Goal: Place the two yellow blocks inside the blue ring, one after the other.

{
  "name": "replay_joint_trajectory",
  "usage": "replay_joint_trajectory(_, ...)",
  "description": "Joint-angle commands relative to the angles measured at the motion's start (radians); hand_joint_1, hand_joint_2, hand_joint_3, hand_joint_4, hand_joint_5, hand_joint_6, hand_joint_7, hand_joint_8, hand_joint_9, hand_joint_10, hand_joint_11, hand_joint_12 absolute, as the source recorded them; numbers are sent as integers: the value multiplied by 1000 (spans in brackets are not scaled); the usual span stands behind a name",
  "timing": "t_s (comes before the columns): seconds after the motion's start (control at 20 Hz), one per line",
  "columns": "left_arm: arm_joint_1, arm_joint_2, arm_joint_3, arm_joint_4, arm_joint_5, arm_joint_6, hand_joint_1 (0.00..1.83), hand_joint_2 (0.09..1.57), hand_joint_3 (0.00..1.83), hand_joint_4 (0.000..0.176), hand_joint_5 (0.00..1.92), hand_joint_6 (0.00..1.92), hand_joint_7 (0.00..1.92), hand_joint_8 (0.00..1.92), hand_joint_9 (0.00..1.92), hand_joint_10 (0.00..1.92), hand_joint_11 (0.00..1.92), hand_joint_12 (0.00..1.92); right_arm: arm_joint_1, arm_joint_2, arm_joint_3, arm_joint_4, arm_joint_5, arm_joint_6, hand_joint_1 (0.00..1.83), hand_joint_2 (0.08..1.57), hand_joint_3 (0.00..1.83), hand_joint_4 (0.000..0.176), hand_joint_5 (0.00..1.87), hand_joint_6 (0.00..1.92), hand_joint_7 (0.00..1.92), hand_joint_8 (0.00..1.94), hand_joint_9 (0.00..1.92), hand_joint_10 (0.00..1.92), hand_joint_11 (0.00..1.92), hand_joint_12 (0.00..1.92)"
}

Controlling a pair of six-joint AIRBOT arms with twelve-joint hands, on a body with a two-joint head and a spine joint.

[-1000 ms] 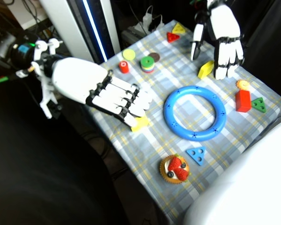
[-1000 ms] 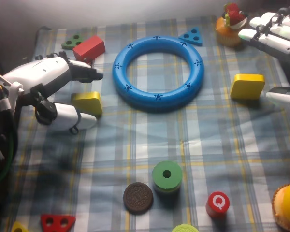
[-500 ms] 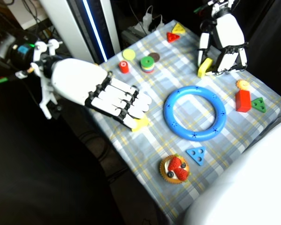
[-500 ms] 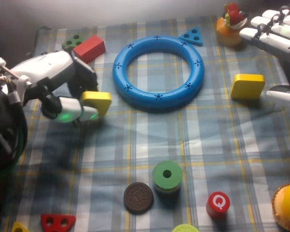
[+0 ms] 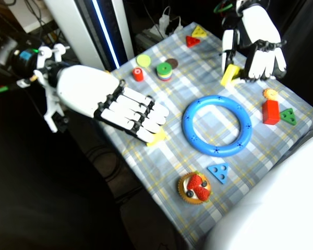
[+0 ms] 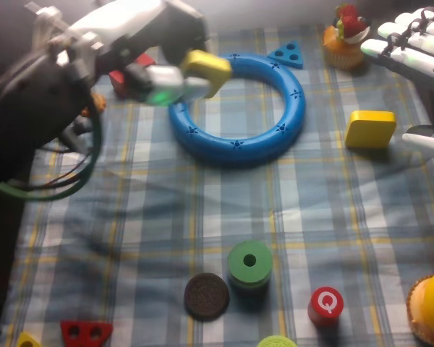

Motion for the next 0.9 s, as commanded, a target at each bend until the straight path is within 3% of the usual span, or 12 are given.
replay_joint_trajectory(0.0, -18, -13, 23, 0, -52, -3, 1126, 1187, 0, 0, 849, 1165, 789, 1732, 646, 1901, 279, 1921, 8, -4, 6, -5, 123, -1, 431, 1354, 1, 0, 0, 0, 0, 0, 2, 1, 0, 233)
replay_joint_trajectory(0.05, -30, -41, 55, -22, -27, 2, 1102, 1181, 0, 0, 858, 1165, 781, 1771, 650, 1917, 314, 1921, 8, -7, 8, -2, 123, -1, 408, 1353, 0, 0, 0, 0, 0, 0, 3, 1, 0, 278)
replay_joint_trajectory(0.1, -44, -70, 85, -52, -2, 18, 1180, 1213, 17, 0, 769, 1279, 768, 1488, 600, 1920, 238, 1921, 8, -10, 9, -1, 123, -1, 384, 1354, 0, 0, 0, 0, 0, 0, 8, 2, 0, 333)
replay_joint_trajectory(0.15, -52, -95, 113, -86, 20, 46, 1206, 1219, 4, 0, 756, 1142, 824, 1490, 551, 1655, 53, 1921, 8, -12, 11, 0, 123, -1, 398, 1355, 0, 5, 0, 0, 0, 0, 3, 1, 0, 335)
replay_joint_trajectory(0.2, -58, -118, 134, -107, 37, 61, 1215, 1214, 0, 0, 759, 1096, 850, 1467, 586, 1568, 42, 1921, 8, -13, 12, 0, 123, -1, 434, 1356, 0, 1, 0, 0, 0, 0, 6, 2, 0, 330)
replay_joint_trajectory(0.25, -60, -133, 148, -111, 50, 62, 1269, 1230, 1, 0, 553, 790, 753, 1425, 445, 1531, 8, 1921, 8, -13, 13, 0, 123, -1, 423, 1362, 0, 1, 0, 0, 0, 0, 0, 0, 0, 236)
replay_joint_trajectory(0.35, -61, -145, 154, -112, 57, 63, 915, 1153, 0, 16, 356, 412, 365, 721, 142, 1182, 0, 1813, 8, -13, 17, 0, 122, -1, 416, 1368, 2, 0, 0, 0, 0, 0, 0, 0, 0, 123)
replay_joint_trajectory(0.5, -61, -145, 147, -108, 52, 64, 791, 1115, 0, 54, 273, 83, 273, 119, 5, 762, 0, 1570, 11, -23, 22, 0, 122, -1, 394, 1362, 0, 1, 0, 0, 0, 0, 0, 0, 0, 102)
replay_joint_trajectory(0.6, -59, -134, 128, -96, 36, 64, 733, 1109, 0, 77, 229, 15, 187, 15, 7, 412, 0, 1199, 14, -32, 27, 0, 122, 1, 386, 1360, 0, 6, 0, 0, 0, 0, 0, 0, 0, 125)
replay_joint_trajectory(0.7, -52, -107, 86, -48, -2, 44, 615, 1160, 9, 75, 223, 2, 177, 2, 32, 288, 0, 825, 14, -49, 40, 0, 116, 12, 437, 1342, 0, 0, 0, 0, 0, 0, 10, 2, 0, 271)
replay_joint_trajectory(0.8, -31, -43, 18, 67, -83, -92, 378, 1363, 18, 64, 193, 0, 142, 1, 42, 192, 0, 573, 24, -81, 71, 0, 84, 33, 590, 1316, 0, 0, 0, 0, 39, 12, 87, 33, 0, 272)
replay_joint_trajectory(0.85, -27, -34, 7, 82, -95, -104, 378, 1363, 18, 64, 193, 0, 142, 1, 42, 192, 0, 573, 26, -86, 75, 0, 79, 35, 590, 1316, 0, 0, 0, 0, 39, 12, 87, 33, 0, 272)
